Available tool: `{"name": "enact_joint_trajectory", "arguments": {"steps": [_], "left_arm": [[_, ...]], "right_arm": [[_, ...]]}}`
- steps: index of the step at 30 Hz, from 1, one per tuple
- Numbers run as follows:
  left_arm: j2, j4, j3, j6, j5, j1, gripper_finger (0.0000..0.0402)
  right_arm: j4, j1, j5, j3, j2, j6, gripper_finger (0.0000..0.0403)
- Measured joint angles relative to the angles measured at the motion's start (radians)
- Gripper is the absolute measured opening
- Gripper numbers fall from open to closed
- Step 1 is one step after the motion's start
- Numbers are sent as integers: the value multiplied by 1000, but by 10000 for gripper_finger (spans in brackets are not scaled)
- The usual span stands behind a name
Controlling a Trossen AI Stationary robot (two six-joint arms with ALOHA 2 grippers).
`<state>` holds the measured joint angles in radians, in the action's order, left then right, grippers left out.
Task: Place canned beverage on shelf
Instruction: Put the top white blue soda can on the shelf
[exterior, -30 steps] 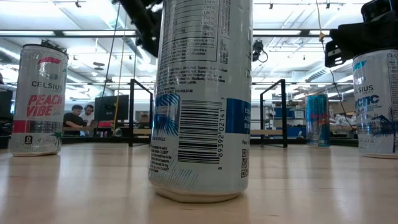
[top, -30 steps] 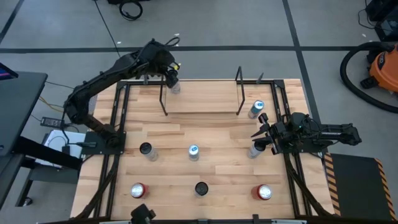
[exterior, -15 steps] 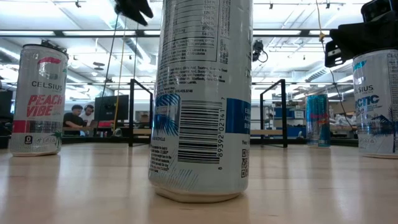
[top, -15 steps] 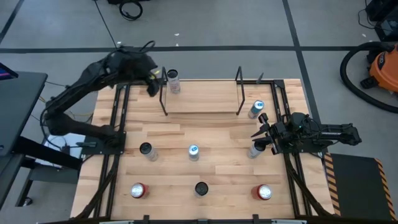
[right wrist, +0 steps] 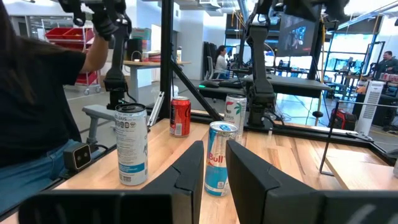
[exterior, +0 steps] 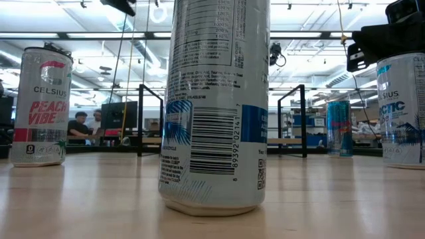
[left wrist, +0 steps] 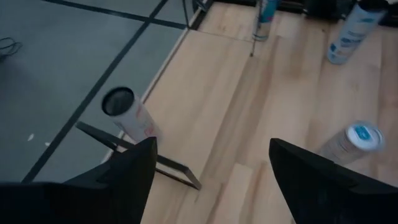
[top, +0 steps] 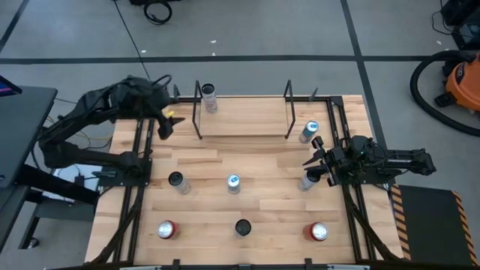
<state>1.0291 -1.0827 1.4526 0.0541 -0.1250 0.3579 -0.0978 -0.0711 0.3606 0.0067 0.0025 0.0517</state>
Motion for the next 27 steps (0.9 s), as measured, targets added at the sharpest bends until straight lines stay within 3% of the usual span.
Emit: {"name": "enact_joint_trajectory", "arguments": {"steps": [12, 27], "left_arm": [[-207, 119, -251, -71, 0, -105, 311], [-337, 488, -610, -123, 0, -231, 311]], "right_arm": [[0, 0, 0, 0, 0, 0, 78], [-7, 0, -28, 0, 0, 37, 78]]}}
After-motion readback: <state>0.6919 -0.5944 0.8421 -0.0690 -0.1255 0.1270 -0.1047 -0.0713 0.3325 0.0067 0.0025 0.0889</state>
